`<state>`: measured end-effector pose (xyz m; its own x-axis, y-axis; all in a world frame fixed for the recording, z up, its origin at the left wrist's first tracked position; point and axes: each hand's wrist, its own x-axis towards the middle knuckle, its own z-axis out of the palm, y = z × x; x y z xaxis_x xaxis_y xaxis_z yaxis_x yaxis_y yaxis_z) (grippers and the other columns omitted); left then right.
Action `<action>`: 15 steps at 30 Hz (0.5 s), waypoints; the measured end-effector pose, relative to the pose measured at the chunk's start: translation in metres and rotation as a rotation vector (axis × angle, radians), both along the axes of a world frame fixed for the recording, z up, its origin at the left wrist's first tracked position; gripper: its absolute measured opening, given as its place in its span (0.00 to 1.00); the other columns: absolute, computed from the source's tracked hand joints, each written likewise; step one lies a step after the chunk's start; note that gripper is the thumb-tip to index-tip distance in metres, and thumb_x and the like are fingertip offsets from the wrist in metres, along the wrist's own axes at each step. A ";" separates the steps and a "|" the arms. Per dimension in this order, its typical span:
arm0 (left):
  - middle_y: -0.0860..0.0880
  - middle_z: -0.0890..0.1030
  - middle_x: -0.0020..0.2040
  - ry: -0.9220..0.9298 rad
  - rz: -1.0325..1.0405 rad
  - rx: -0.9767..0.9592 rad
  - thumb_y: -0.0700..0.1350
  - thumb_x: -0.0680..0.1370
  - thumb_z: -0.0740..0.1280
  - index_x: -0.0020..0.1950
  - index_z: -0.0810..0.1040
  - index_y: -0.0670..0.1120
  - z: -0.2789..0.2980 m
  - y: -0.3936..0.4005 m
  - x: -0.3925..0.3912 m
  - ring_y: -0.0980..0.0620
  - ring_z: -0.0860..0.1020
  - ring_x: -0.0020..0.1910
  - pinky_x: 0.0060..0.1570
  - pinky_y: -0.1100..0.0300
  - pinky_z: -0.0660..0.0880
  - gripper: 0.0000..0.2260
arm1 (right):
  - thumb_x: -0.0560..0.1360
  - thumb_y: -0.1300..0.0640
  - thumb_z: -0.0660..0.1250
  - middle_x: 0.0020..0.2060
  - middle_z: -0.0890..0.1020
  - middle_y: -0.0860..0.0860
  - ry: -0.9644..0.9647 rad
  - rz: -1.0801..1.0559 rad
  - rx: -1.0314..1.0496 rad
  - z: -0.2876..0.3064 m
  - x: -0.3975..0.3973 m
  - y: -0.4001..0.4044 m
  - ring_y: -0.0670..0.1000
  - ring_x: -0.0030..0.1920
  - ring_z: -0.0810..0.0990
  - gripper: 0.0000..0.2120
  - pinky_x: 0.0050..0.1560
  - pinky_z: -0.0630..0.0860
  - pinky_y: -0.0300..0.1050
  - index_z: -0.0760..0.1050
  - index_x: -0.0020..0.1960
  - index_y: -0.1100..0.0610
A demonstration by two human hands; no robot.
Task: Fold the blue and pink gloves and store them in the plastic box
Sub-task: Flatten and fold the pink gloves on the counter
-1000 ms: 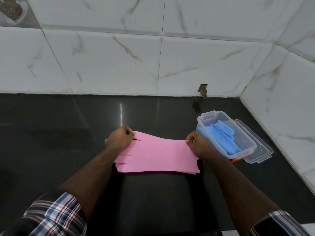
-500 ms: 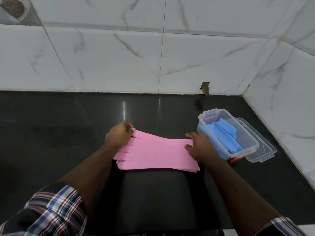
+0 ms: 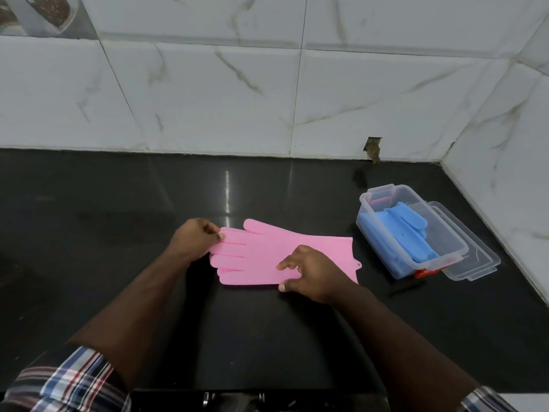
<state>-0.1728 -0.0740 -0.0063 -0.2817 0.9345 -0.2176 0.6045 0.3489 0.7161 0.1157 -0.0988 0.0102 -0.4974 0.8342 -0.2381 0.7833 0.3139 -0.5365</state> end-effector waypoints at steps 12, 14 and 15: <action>0.49 0.82 0.42 -0.030 -0.009 0.130 0.47 0.78 0.67 0.44 0.77 0.48 0.026 0.006 0.019 0.50 0.80 0.40 0.42 0.54 0.75 0.05 | 0.78 0.51 0.65 0.53 0.80 0.47 0.031 0.002 0.185 -0.004 -0.007 -0.008 0.48 0.54 0.78 0.12 0.55 0.74 0.44 0.81 0.59 0.51; 0.50 0.82 0.42 -0.041 -0.004 0.154 0.47 0.78 0.66 0.44 0.77 0.49 0.033 0.010 0.019 0.50 0.80 0.39 0.38 0.57 0.73 0.04 | 0.79 0.51 0.64 0.53 0.80 0.47 0.057 -0.026 0.224 -0.003 -0.008 -0.009 0.47 0.53 0.77 0.12 0.54 0.74 0.43 0.80 0.60 0.51; 0.51 0.82 0.42 -0.039 0.000 0.163 0.47 0.79 0.66 0.45 0.78 0.49 0.035 0.012 0.019 0.51 0.79 0.40 0.37 0.57 0.72 0.04 | 0.79 0.51 0.64 0.53 0.80 0.47 0.073 -0.037 0.238 -0.003 -0.008 -0.010 0.47 0.53 0.77 0.12 0.54 0.74 0.43 0.80 0.60 0.50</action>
